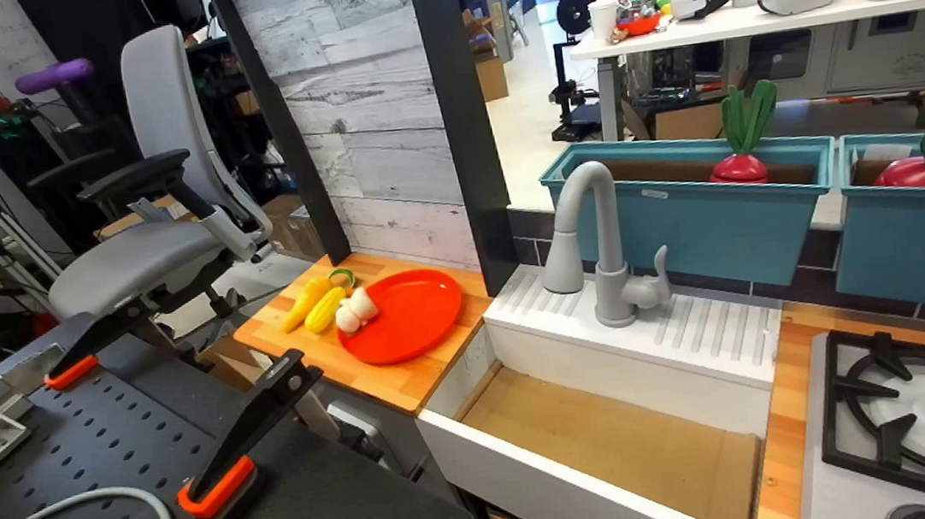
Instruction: Move the faucet of the sink to the left.
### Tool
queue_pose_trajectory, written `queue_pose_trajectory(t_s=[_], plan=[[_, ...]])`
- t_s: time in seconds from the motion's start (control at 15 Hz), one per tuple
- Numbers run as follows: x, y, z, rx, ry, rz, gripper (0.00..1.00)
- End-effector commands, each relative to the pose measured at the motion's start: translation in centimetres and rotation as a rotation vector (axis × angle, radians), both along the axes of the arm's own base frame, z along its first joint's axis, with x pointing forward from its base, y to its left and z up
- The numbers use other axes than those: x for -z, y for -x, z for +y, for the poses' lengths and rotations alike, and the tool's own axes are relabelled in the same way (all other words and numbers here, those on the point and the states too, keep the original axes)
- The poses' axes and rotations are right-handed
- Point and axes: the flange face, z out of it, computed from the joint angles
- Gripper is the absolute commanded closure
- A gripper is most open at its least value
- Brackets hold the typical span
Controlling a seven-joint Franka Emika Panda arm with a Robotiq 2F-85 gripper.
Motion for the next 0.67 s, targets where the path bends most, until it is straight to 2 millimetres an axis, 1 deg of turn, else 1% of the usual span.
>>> queue_pose_trajectory(t_s=[0.0,0.2,0.4,0.6], plan=[[2.0,-2.0,-3.9,0.016,-0.023,0.036,0.00],[5.0,-2.6,-6.8,0.030,-0.021,0.072,0.00],[8.7,-3.9,-9.3,0.060,-0.005,0.056,0.00],[12.5,-5.1,-11.2,0.095,0.012,0.021,0.00]])
